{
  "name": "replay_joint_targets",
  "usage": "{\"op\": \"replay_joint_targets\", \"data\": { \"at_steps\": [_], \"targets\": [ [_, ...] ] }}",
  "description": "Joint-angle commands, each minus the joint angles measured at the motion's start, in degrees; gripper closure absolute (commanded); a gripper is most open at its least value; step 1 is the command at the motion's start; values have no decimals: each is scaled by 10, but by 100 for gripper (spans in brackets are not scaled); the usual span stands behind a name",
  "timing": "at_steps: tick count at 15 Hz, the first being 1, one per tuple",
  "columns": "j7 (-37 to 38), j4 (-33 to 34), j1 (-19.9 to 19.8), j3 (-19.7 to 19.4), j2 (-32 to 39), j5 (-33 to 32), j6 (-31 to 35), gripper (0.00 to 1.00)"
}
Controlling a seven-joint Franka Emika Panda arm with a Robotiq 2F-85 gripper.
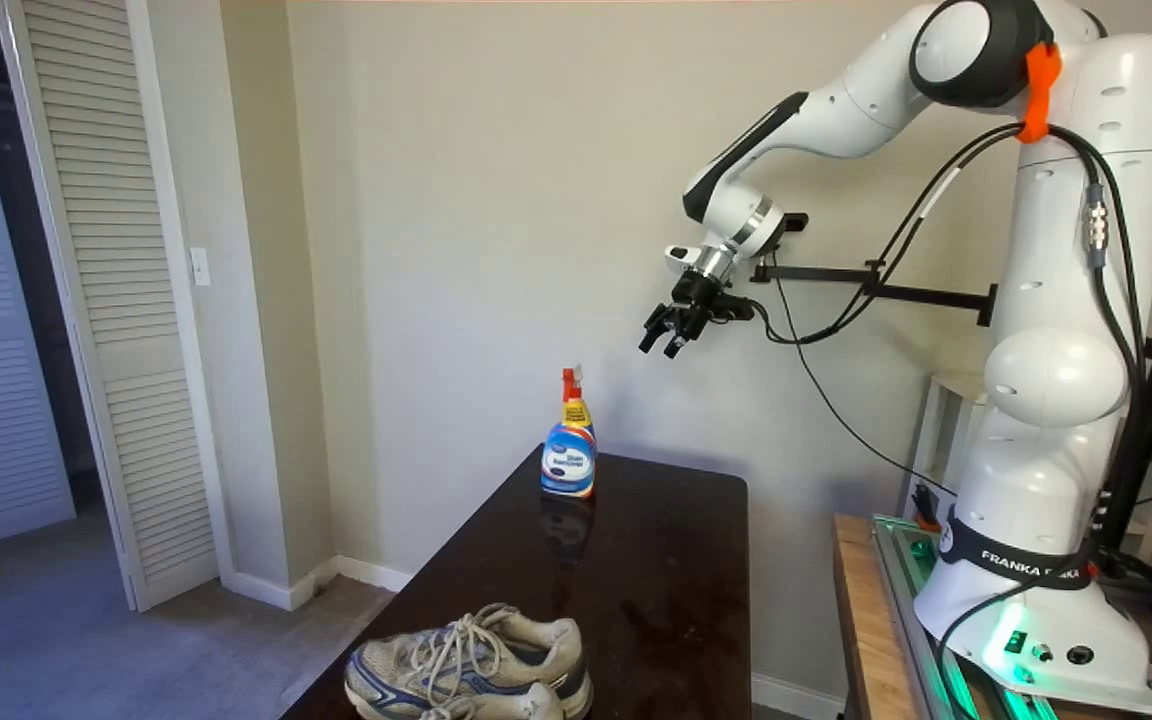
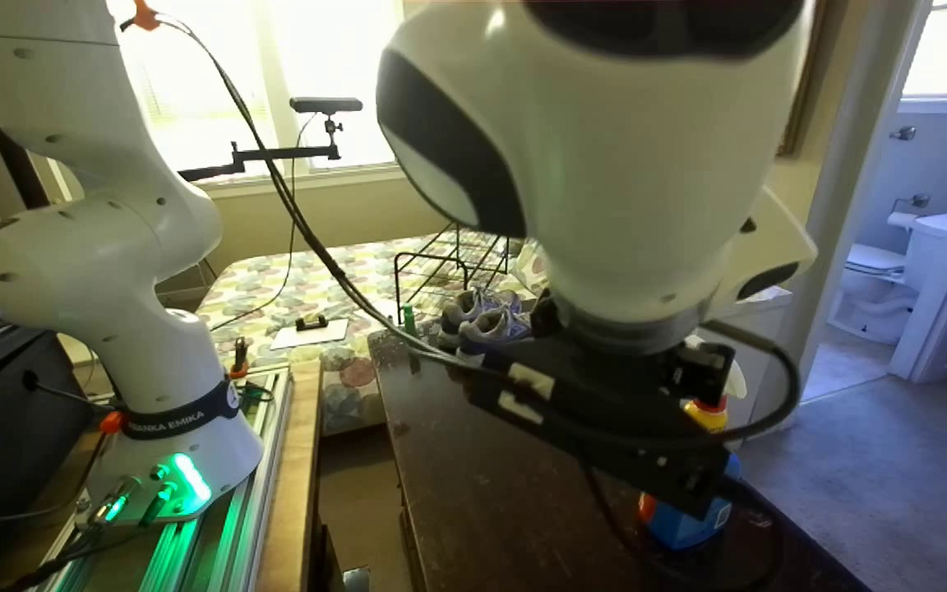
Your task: Move the blue bottle forwards
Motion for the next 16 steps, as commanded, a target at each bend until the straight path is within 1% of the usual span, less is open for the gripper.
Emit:
{"op": "replay_joint_targets", "data": {
  "at_steps": [1,3,4,5,7,9,12,14,15,16],
  "targets": [
    [-21,-83,7,-5,-19,116,58,0],
    [-50,-110,12,-4,-17,189,106,0],
    [-72,-122,14,-3,-16,211,120,0],
    [-39,-86,13,-10,-1,159,82,0],
    [-56,-105,15,-10,-1,185,101,0],
    [-57,-107,16,-10,-1,190,103,0],
    [-80,-123,20,-3,-1,327,146,0],
    [-99,-134,24,-1,2,414,162,0],
    [-106,-137,27,-2,5,450,168,0],
    [-108,-138,30,-3,8,466,171,0]
  ]
}}
